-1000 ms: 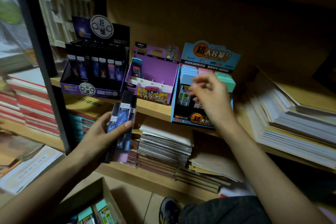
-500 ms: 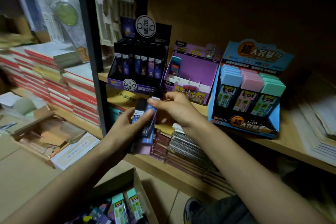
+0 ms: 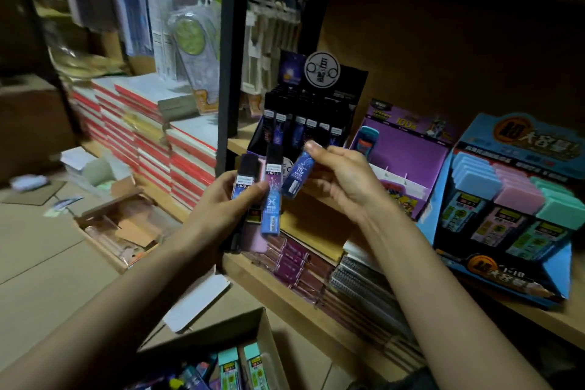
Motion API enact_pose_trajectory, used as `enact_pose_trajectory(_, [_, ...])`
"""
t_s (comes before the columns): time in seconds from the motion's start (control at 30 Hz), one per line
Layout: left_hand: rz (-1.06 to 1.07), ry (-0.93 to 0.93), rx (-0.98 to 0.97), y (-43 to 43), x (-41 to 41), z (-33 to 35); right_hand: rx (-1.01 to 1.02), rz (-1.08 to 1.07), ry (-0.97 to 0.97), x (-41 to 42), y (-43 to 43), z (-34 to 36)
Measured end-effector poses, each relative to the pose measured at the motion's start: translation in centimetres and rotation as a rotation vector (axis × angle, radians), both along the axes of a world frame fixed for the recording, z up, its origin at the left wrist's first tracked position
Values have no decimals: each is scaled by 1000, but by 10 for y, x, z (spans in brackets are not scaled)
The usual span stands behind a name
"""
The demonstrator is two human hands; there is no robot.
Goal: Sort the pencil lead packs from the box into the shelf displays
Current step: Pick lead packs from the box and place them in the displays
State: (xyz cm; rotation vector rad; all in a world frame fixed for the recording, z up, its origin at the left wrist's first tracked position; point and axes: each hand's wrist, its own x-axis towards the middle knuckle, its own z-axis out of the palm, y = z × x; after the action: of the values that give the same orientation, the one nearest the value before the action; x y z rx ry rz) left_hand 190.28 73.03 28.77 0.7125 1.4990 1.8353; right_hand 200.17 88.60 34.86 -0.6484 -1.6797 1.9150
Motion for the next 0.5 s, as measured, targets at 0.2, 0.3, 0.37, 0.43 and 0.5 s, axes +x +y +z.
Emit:
enact_pose_trajectory(0.2, [157,16,66,-16,-30,6,268,-334,209,-36,31,16])
enact_pose_trajectory(0.3, [188,-21,85,-21,-35,5,543,-400,184,-56,41,9])
enact_pose_trajectory(0.37, [200,-42,91,-22,-37,4,668,-366,170,-68,46,4])
enact_pose_trajectory(0.43, [203,-48,89,-23,-39,4,780,-326,119,-77,52,-5])
enact_pose_trajectory(0.5, [206,-53,87,-24,-40,3,869,-300,83,-81,58,-15])
